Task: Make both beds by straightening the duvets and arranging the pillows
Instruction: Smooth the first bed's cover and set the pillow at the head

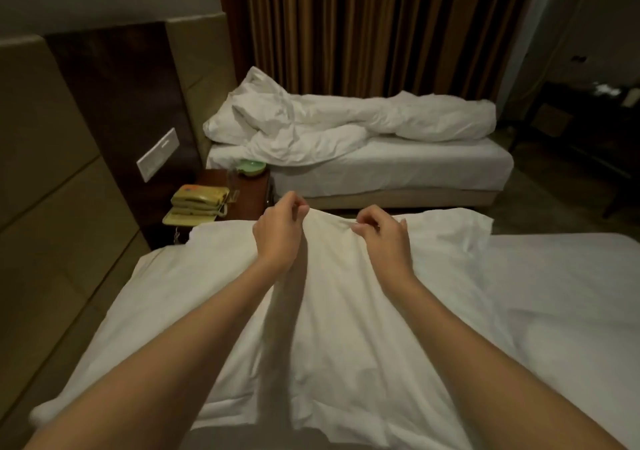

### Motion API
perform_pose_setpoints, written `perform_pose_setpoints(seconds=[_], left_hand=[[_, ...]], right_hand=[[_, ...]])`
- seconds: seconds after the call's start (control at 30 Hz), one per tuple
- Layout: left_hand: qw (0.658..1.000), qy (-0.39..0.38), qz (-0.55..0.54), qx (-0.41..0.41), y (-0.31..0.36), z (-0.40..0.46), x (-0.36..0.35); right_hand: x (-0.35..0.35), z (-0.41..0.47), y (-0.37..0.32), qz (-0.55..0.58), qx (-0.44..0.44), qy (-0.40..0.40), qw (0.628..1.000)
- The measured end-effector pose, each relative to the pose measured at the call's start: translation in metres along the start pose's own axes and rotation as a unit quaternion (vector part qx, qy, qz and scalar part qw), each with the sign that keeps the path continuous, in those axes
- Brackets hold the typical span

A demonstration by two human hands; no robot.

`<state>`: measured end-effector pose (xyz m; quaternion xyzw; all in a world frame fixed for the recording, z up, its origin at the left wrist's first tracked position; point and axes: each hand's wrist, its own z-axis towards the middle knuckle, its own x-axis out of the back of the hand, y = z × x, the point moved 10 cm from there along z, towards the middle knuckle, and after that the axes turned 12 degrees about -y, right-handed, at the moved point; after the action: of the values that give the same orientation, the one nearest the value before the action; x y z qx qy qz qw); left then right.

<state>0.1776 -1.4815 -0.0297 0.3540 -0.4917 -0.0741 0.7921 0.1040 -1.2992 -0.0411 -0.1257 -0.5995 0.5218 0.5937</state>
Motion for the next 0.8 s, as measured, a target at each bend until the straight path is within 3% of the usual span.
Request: perform_pose_setpoints(seconds=[0.13,0.23,0.33,0.47,0.8], left_hand=[[0.988,-0.087,0.121,-0.026,-0.001,0.046,-0.046],[0.966,-0.164,0.198,-0.034,-0.016,0.049,-0.072],[0.950,-0.217,0.222,-0.033,-0.024,0.040,-0.084],[0.937,-0.261,0.232,-0.030,-0.018,0.021,-0.088],[0.941,-0.242,0.220,-0.082,0.052,-0.052,-0.036]], right_hand=[[-0.005,0.040,0.040,-0.153,-0.062,-0.092,0.982],[-0.024,0.027,0.071,-0.269,-0.080,-0.186,0.942],[-0.026,0.010,0.094,-0.343,-0.113,-0.226,0.905],[-0.010,-0.006,0.099,-0.380,-0.153,-0.239,0.880],[0.062,-0.087,0.027,-0.402,-0.145,-0.183,0.885]])
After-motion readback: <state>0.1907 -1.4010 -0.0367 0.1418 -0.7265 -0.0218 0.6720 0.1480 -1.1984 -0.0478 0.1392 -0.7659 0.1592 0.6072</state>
